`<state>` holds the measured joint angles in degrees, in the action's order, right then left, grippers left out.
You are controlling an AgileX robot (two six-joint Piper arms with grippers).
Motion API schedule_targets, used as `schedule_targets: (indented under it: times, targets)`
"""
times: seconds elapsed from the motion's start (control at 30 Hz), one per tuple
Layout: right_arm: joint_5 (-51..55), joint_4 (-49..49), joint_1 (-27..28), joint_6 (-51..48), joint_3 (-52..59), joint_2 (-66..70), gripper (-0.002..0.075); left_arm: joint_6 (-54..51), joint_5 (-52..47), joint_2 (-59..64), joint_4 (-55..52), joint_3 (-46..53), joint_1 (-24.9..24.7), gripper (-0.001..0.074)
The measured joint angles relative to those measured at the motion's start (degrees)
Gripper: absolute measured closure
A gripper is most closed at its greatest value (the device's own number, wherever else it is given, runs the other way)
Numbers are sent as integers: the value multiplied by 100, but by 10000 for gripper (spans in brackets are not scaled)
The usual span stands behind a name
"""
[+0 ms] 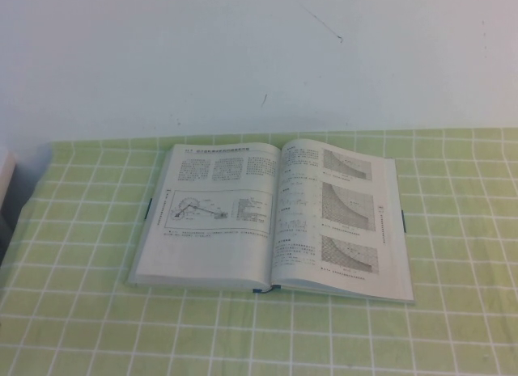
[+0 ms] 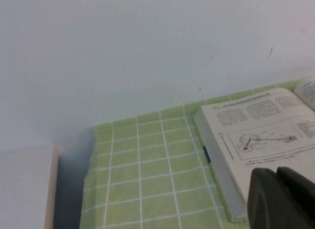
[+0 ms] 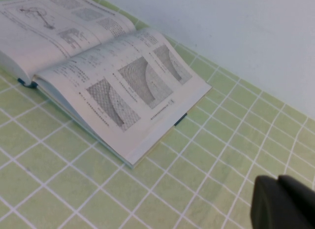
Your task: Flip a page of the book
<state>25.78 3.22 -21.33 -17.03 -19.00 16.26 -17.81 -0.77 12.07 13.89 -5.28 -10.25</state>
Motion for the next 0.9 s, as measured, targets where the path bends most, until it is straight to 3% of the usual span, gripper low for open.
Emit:
schedule_targets:
  times: [0.2, 0.57, 0.9]
  targets:
    - [0, 0, 0, 0, 0, 0, 728, 692, -433, -679, -195, 483, 242, 738]
    - [9, 0, 0, 0, 0, 0, 728, 2180, -1683, -1253, -906, 658, 256, 738]
    - [9, 0, 0, 0, 0, 0, 728, 2359, -1717, -1277, -1052, 648, 256, 738]
